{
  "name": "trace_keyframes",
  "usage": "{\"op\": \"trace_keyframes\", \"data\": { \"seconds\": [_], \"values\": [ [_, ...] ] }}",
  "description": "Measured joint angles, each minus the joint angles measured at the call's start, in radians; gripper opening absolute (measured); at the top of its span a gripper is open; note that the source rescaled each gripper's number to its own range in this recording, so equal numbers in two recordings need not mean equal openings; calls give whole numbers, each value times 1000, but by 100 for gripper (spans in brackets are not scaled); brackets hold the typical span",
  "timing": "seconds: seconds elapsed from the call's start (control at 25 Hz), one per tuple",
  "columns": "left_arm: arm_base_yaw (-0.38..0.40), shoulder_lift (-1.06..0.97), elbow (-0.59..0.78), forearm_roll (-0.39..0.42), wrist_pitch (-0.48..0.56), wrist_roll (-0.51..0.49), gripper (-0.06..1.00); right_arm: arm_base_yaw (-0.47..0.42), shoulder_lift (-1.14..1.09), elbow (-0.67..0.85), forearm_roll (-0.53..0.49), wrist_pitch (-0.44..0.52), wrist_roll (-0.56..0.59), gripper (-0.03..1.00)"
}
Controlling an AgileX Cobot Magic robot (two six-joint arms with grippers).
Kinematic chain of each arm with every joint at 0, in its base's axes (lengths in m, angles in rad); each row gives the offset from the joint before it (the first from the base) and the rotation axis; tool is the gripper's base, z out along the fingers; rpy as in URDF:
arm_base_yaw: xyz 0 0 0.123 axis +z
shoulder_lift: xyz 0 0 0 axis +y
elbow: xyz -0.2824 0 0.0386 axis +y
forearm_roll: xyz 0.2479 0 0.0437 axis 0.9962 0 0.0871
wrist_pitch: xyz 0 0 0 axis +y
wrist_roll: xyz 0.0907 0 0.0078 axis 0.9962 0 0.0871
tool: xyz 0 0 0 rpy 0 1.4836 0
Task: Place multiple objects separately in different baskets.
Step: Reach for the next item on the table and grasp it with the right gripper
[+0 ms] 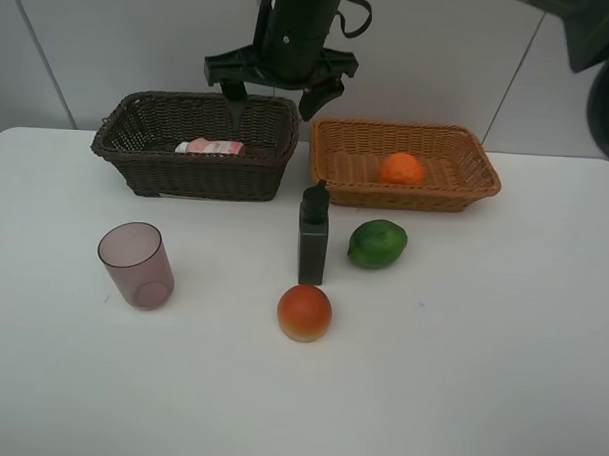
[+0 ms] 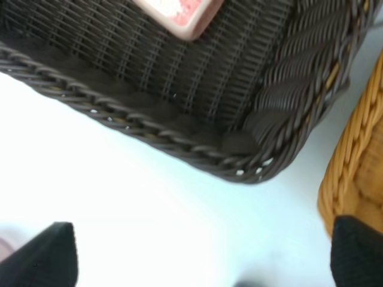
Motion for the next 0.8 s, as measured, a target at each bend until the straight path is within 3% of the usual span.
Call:
{"op": "trace_keyframes", "data": {
  "seconds": [0.8],
  "values": [
    [0, 0, 0, 0, 0, 0, 100, 0, -238, 468, -13, 2, 134, 87]
  ]
}}
